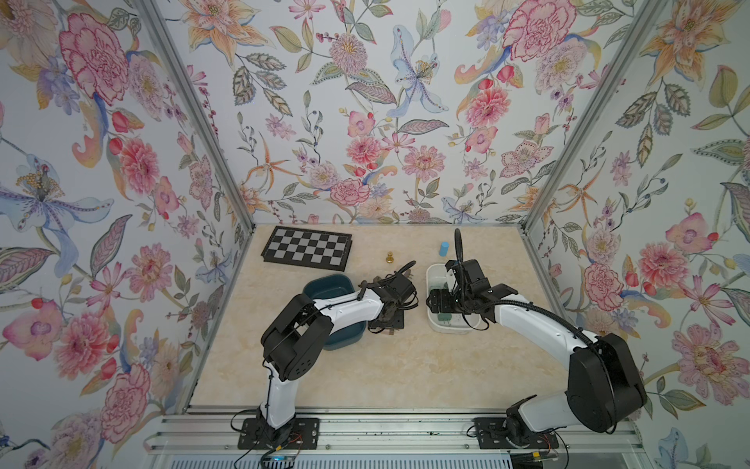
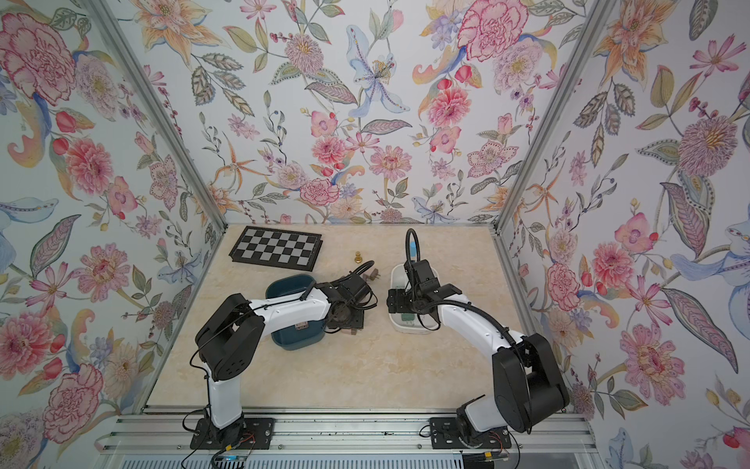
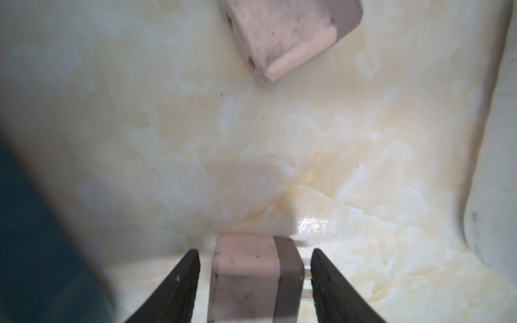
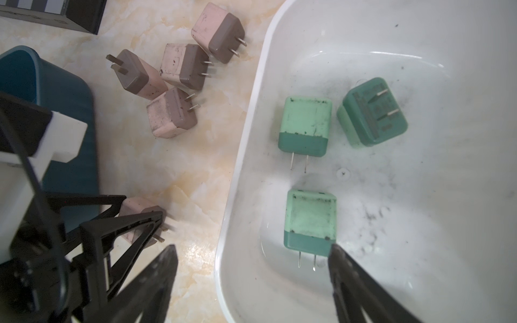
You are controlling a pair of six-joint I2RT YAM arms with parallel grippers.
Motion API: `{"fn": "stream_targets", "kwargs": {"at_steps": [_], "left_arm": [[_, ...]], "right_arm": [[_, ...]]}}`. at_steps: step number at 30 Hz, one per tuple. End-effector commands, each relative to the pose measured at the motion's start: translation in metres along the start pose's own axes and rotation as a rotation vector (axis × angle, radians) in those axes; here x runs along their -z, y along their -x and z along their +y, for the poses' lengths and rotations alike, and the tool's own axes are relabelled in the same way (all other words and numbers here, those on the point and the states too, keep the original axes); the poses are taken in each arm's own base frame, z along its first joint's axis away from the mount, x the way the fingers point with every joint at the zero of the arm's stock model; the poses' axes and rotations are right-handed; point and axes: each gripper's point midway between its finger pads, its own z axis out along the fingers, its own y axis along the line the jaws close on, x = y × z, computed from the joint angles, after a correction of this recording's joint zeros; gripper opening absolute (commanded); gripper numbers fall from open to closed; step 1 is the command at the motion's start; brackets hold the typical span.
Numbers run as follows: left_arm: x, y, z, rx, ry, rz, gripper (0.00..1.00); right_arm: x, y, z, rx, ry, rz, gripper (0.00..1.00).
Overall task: Place the plugs by color into the storage box
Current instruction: Pick up the plug from the center of the board, then place the plug in the storage box.
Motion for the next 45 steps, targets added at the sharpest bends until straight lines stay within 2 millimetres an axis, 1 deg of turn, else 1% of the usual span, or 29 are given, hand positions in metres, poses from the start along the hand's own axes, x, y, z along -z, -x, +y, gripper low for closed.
{"fn": "stream_targets", "kwargs": {"at_steps": [1,6,12,17,20,25,28,31,33,35,37,40,41,43,45], "left_arm": [[0.000,-0.007,0.005,-0.002,0.014,0.005,0.61],[0.001,-0.007,0.007,-0.002,0.010,-0.010,0.54],[0.009,0.004,-0.001,-0.007,-0.015,-0.043,0.49],[0.024,0.018,-0.005,-0.025,-0.010,-0.076,0.46],[0.035,0.027,-0.004,-0.025,-0.009,-0.096,0.45],[0.056,0.044,0.011,-0.008,0.001,-0.134,0.45],[0.070,0.056,0.028,0.006,0.021,-0.160,0.45],[0.087,0.067,0.051,0.031,0.045,-0.188,0.45],[0.097,0.072,0.071,0.053,0.069,-0.204,0.45],[0.102,0.073,0.097,0.080,0.098,-0.208,0.45],[0.105,0.072,0.125,0.113,0.129,-0.211,0.45],[0.105,0.065,0.169,0.167,0.174,-0.207,0.45],[0.108,0.065,0.181,0.187,0.179,-0.217,0.45],[0.102,0.062,0.205,0.220,0.195,-0.213,0.45],[0.096,0.061,0.222,0.241,0.219,-0.206,0.45]], "right_arm": [[0.003,-0.002,0.003,-0.004,0.008,-0.005,0.86],[0.001,-0.004,0.003,-0.001,0.004,0.000,0.86],[-0.001,-0.007,0.004,0.006,-0.001,0.008,0.86],[-0.001,-0.008,0.003,0.007,-0.003,0.008,0.86],[0.000,-0.006,0.004,0.007,-0.003,0.002,0.86],[0.000,-0.005,0.005,0.007,-0.001,0.003,0.86],[-0.001,-0.006,0.005,0.008,-0.001,0.007,0.86],[-0.002,-0.007,0.005,0.007,-0.001,0.011,0.86],[-0.003,-0.008,0.005,0.007,-0.003,0.015,0.86],[-0.005,-0.008,0.006,0.010,-0.003,0.017,0.86],[-0.005,-0.008,0.008,0.013,-0.002,0.019,0.86],[-0.007,-0.008,0.009,0.018,-0.001,0.022,0.86],[-0.007,-0.008,0.009,0.018,-0.002,0.022,0.86],[-0.008,-0.008,0.011,0.023,0.000,0.024,0.86],[-0.009,-0.008,0.014,0.026,0.003,0.025,0.86]]}}
